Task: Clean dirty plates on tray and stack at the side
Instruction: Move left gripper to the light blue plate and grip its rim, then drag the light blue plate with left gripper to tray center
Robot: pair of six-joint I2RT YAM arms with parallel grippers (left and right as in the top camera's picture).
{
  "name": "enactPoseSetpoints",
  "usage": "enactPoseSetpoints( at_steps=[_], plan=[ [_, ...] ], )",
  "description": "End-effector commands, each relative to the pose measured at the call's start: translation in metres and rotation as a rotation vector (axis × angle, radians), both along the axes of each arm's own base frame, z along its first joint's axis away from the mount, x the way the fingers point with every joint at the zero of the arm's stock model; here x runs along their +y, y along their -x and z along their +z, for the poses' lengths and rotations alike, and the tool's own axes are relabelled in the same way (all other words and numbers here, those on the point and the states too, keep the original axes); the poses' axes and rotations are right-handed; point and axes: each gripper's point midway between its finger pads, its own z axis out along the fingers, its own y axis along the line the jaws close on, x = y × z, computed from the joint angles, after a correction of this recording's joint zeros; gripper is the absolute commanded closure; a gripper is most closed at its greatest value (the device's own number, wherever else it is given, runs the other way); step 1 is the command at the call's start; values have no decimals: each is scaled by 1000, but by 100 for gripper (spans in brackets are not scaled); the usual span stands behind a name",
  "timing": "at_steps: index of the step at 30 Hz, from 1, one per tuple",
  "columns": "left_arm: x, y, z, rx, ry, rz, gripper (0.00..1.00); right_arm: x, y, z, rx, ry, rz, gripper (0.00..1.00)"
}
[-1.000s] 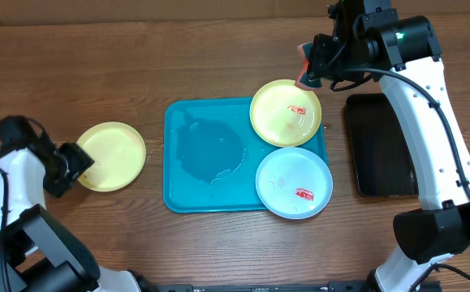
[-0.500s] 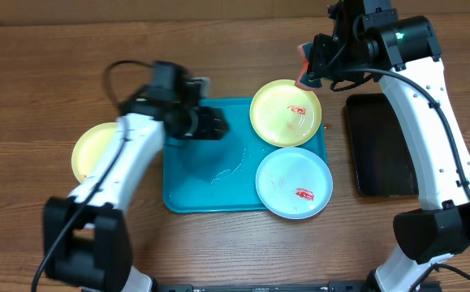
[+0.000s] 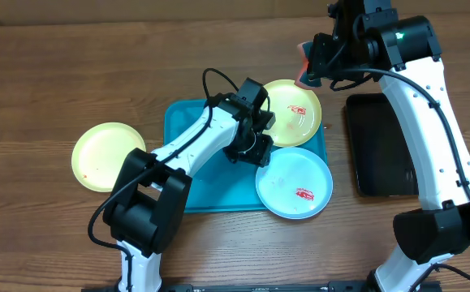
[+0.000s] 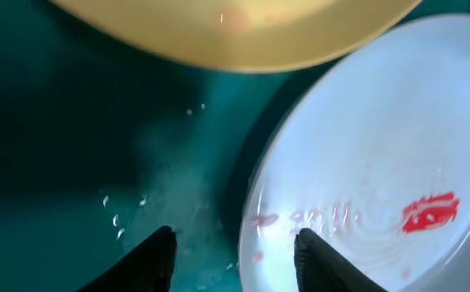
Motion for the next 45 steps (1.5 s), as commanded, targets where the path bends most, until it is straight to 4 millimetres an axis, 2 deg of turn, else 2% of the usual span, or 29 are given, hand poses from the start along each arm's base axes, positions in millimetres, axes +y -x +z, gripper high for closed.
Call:
enactPoseSetpoints(
  at_steps=[1,6,8,11,14,15,16,17,21,23,26,27,30,33,37,40,45],
  plan=[
    [-11,6,1,-23,-20,-71,51,1,-1,9,-28,-5,1,96],
    [-15,9,-3,-74,-95,-93,53,1,0,9,-26,-5,1,96],
    [-15,9,-7,-63,-100,-83,58,1,0,9,-25,-4,1,96],
    [-13,10,-15,-43,-113,-75,68,1,0,9,-25,-4,1,96],
    [-12,10,-15,-43,-119,-75,75,1,0,9,-25,-5,1,96],
    [-11,10,-14,-43,-122,-75,79,1,0,9,-25,-5,1,96],
    [-11,10,-14,-42,-123,-75,89,1,0,9,-25,-4,1,96],
    [-11,10,-12,-41,-124,-75,95,1,0,9,-25,-4,1,96],
    [-5,3,-3,-30,-134,-29,96,0,0,9,-23,-4,1,96],
    [11,-6,2,-42,-193,25,96,1,0,9,-23,-5,1,96],
    [47,-17,12,-43,-278,123,96,5,2,9,-23,-5,11,96],
    [57,-18,14,-35,-304,158,96,6,2,9,-23,-5,14,96],
    [108,-18,18,15,-429,294,96,13,6,3,-5,-4,27,96],
    [134,-18,17,58,-455,351,96,18,9,-8,25,-14,20,96],
    [153,-16,10,90,-468,391,96,27,13,-24,55,-10,38,96],
    [164,-13,-3,106,-471,439,96,40,15,-37,61,-8,67,96],
    [174,-10,-36,129,-415,552,96,76,27,-72,76,-3,150,96]
  ],
)
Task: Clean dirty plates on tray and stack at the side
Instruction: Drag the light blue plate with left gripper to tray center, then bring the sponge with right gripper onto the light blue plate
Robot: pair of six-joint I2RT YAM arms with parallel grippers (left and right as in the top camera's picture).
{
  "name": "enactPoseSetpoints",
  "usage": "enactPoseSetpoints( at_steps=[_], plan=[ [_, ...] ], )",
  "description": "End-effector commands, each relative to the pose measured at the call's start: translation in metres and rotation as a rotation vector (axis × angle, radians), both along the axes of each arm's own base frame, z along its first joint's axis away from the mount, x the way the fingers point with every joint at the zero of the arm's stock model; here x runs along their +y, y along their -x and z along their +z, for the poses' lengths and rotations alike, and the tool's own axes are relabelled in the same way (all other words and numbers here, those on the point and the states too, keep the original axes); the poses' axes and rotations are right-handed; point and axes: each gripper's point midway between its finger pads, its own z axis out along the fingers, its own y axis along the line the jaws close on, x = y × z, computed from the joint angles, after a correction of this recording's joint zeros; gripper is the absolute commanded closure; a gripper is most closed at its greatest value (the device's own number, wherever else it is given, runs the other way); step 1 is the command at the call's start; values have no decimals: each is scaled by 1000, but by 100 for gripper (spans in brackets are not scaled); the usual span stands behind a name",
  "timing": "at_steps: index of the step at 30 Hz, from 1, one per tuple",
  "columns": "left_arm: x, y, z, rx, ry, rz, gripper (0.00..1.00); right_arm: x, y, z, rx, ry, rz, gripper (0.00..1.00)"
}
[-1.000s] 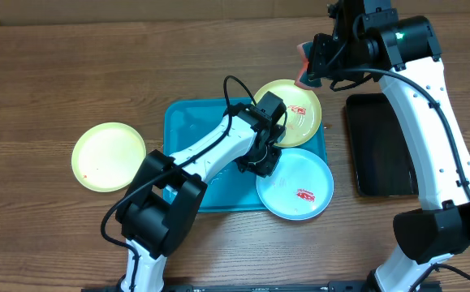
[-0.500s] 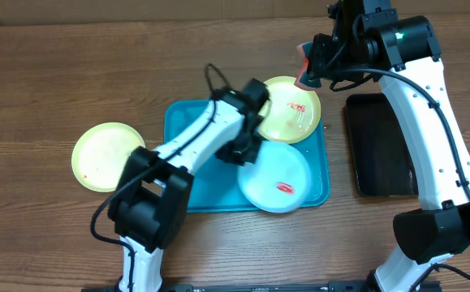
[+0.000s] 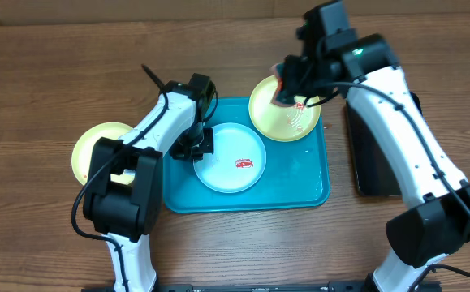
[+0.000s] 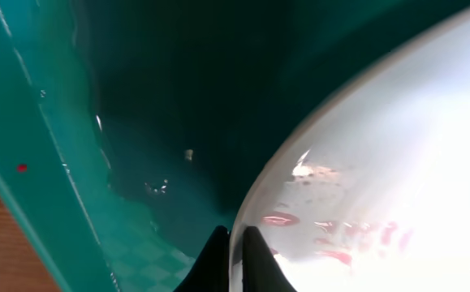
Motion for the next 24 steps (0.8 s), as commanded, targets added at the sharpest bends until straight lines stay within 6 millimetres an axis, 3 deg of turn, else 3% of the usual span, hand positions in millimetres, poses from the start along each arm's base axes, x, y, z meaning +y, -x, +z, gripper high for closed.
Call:
enactPoseSetpoints(
  at_steps=[1,6,14,17,24],
  plan=[
    [14,9,-17,-1,18,120,96,27,16,-24,25,-2,63,96],
    [20,8,-32,-22,51,158,96,48,31,-63,55,11,116,96],
    [18,5,-32,-28,73,156,96,70,48,-125,164,71,184,96],
    [18,6,-32,-26,73,157,96,71,57,-158,241,116,194,96],
    [18,6,-32,-27,73,157,96,63,68,-198,342,174,191,96]
  ],
)
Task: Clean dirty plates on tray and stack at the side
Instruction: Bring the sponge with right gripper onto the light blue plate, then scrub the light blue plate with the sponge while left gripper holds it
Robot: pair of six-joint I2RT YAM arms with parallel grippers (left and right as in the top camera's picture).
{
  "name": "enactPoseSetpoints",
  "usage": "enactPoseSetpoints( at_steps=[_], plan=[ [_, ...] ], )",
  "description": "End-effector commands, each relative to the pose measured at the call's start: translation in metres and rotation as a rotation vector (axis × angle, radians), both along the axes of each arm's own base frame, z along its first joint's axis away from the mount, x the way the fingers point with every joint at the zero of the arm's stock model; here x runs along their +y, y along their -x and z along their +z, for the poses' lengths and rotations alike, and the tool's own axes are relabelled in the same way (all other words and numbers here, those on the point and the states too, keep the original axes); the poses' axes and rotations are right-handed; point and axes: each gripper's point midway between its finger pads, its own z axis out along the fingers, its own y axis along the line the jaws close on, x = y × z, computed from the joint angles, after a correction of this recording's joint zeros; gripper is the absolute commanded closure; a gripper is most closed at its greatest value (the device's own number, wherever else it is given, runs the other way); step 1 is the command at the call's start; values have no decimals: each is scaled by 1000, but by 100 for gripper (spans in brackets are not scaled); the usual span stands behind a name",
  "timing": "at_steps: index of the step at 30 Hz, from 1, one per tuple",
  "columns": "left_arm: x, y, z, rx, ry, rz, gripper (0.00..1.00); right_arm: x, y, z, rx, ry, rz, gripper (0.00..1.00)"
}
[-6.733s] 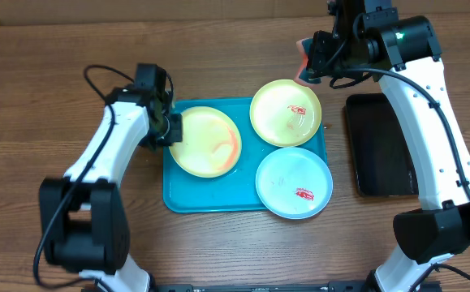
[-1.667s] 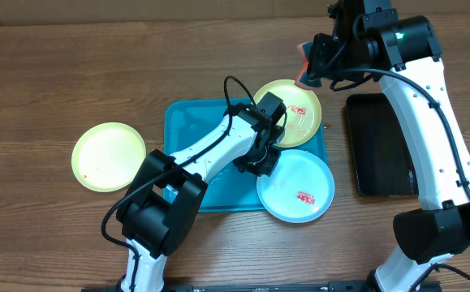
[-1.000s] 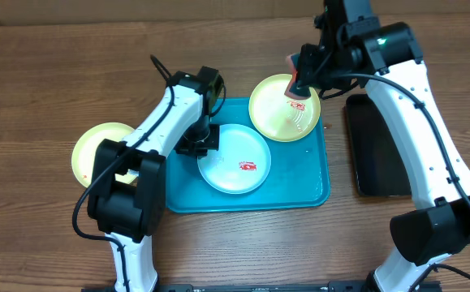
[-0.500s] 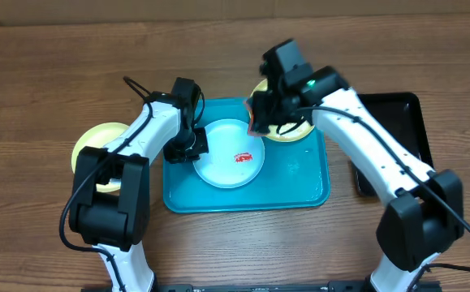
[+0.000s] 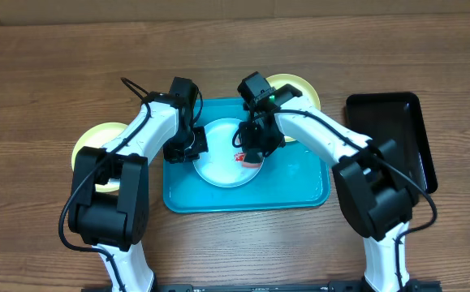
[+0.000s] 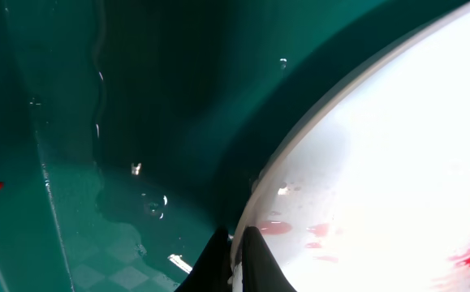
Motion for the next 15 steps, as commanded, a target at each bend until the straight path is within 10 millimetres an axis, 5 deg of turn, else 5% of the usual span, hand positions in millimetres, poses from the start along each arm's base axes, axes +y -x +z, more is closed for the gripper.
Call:
enactPoseSetpoints(
  at_steps=[1,5,12,15],
  plan=[
    [15,11,-27,56,-65,31,95,-4,5,-14,31,25,1,96],
    [11,11,-27,57,-38,17,96,0,11,-16,56,-2,5,96],
    [1,9,-26,50,21,-11,96,45,33,-10,74,-109,94,96],
    [1,9,-26,51,21,-11,96,44,33,-10,72,-104,94,96]
  ],
)
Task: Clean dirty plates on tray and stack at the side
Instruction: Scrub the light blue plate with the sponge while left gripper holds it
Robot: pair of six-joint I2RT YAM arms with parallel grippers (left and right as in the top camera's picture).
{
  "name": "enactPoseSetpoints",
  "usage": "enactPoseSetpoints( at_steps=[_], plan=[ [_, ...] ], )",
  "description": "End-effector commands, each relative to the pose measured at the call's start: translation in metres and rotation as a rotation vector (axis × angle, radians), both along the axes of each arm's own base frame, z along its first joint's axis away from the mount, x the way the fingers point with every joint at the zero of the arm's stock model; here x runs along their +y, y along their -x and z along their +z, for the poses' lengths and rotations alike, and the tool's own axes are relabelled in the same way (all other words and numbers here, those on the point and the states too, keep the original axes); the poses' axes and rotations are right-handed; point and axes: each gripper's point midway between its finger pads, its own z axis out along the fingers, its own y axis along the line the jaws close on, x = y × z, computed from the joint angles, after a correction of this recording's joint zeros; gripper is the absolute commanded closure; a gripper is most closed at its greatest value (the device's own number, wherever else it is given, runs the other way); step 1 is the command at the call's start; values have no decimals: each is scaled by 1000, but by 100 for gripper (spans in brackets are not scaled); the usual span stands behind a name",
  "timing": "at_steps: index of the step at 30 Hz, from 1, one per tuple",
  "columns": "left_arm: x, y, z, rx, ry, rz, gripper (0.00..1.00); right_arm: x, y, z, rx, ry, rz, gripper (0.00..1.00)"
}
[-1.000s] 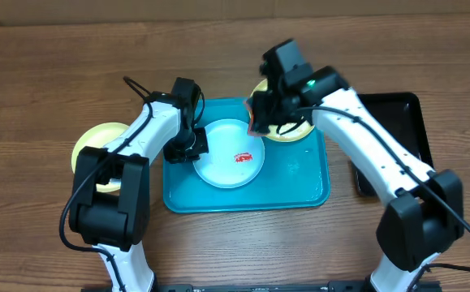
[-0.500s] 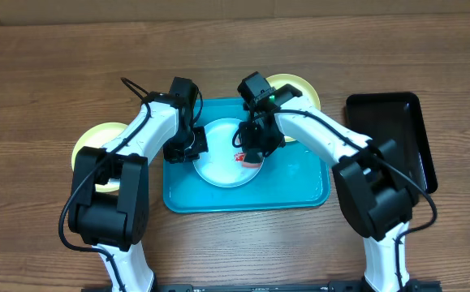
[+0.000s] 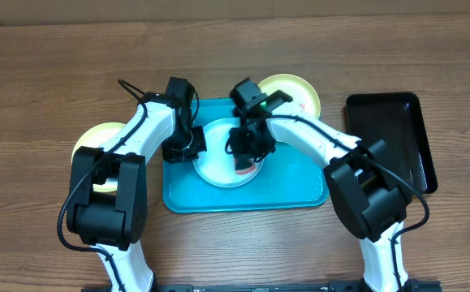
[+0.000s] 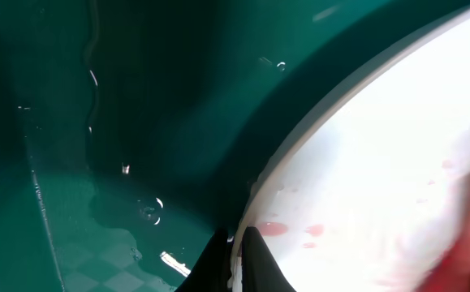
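A pale plate [image 3: 214, 166] with red smears lies in the middle of the teal tray [image 3: 291, 182]. My left gripper [image 3: 190, 146] is shut on the plate's left rim; in the left wrist view the fingertips [image 4: 236, 259] pinch the white edge of the plate [image 4: 381, 162] over the wet tray [image 4: 137, 97]. My right gripper [image 3: 247, 154] is shut on a red sponge [image 3: 247, 168] and presses it onto the plate's middle. The sponge shows as a pink blur in the left wrist view. A yellow plate [image 3: 298, 93] with a red mark rests on the tray's back right corner.
Another yellow plate [image 3: 97, 146] lies on the wooden table left of the tray, partly under my left arm. A black tray [image 3: 389, 142] sits at the right. Both arms cross over the teal tray.
My right gripper has shifted the sponge a little toward the front of the plate and now covers the red stain. The left gripper keeps its hold on the rim.
First my left gripper was open beside the pale plate, which overhung the tray's front right corner, while the right held the sponge up at the back. Then the left was shut on the rim with the plate mid-tray. Later the sponge was on the plate, and it stays there now.
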Motion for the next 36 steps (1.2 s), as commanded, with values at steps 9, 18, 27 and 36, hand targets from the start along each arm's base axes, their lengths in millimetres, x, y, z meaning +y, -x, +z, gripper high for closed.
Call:
enactPoseSetpoints(
  at_steps=[9,18,27,36],
  plan=[
    [4,10,-25,48,-25,-21,96,-47,-8,-16,29,137,-73,96],
    [4,10,-25,48,-25,-21,96,-51,-12,-15,32,134,-99,96],
    [-1,10,-25,52,6,-27,96,0,1,-9,31,0,-53,96],
    [13,6,-23,51,65,-11,96,-40,-8,-15,-2,169,-91,96]
  ],
)
